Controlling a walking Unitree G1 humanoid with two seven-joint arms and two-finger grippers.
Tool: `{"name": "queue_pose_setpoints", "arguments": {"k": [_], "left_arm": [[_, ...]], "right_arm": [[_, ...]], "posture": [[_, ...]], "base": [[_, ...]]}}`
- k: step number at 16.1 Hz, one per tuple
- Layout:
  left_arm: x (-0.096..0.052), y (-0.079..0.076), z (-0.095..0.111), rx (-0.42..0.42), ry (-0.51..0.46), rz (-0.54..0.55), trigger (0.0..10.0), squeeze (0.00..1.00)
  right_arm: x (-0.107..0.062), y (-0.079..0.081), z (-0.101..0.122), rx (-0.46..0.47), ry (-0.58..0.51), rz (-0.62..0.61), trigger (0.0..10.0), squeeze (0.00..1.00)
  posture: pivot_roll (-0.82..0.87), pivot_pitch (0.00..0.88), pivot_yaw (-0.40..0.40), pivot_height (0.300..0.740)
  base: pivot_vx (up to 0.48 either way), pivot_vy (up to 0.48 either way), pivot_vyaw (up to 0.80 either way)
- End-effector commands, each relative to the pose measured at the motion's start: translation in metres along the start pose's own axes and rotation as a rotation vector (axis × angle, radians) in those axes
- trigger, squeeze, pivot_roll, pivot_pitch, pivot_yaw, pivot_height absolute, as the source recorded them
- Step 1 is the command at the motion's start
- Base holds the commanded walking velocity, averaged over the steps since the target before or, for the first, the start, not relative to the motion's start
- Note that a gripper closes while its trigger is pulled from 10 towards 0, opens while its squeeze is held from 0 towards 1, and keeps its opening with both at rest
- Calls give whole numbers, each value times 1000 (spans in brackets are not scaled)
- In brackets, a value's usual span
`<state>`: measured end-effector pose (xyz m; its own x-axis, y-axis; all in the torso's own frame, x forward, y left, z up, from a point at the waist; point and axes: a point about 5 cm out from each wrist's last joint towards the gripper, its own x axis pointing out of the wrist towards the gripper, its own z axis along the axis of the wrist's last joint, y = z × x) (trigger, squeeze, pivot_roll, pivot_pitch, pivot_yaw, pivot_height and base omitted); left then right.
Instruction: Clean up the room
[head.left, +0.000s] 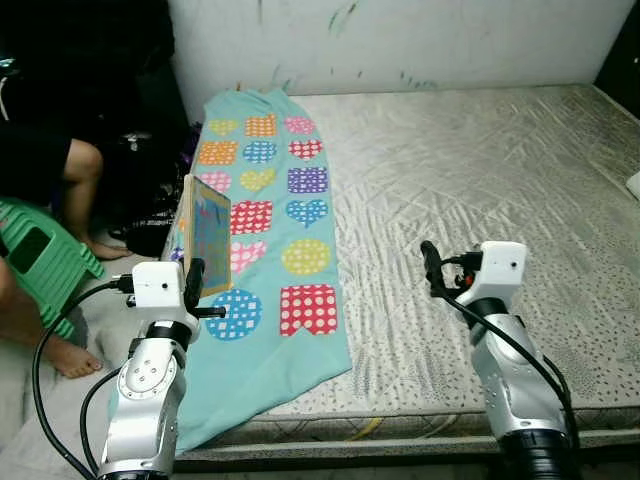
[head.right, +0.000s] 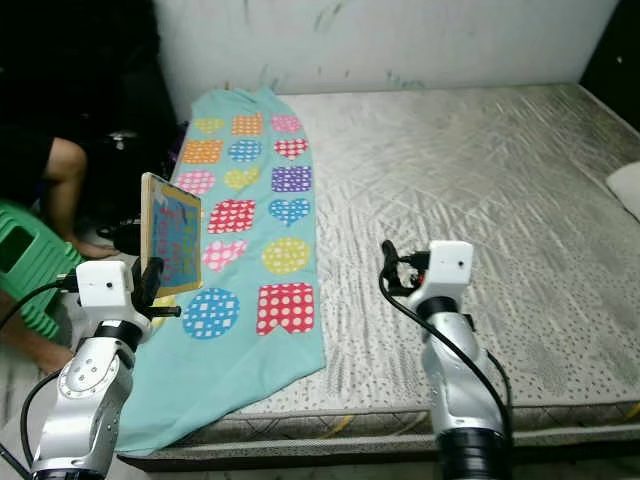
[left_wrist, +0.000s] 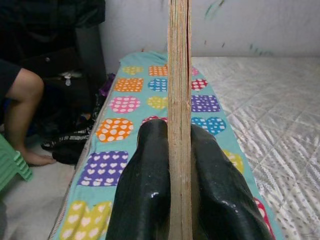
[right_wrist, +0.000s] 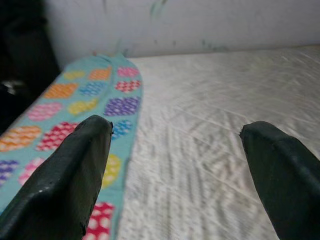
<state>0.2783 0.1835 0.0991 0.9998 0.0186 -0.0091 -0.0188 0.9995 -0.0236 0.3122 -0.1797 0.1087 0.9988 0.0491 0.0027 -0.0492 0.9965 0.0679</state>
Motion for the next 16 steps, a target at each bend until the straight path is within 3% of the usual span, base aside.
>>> {"name": "queue_pose_setpoints", "arguments": {"k": [1,6,11,16], "left_arm": [[5,-4,9,-15,-43,-10,10000,0],[8,-7,7,-64,-34,-21,10000,0],[9,-10,8,-68,-36,-27,10000,0],[10,-11,9,-83,-37,-38,10000,0]], "right_arm": [[4,8,11,4,-42,23,10000,0],[6,12,14,12,-53,53,10000,0],[8,13,17,5,-61,66,10000,0],[8,12,17,21,-61,61,10000,0]], "posture": [[-28,0,48,740],[-34,0,46,740],[-38,0,42,740],[-40,0,42,740]], "base": [[0,0,0],[0,0,0],[0,0,755],[0,0,0]]}}
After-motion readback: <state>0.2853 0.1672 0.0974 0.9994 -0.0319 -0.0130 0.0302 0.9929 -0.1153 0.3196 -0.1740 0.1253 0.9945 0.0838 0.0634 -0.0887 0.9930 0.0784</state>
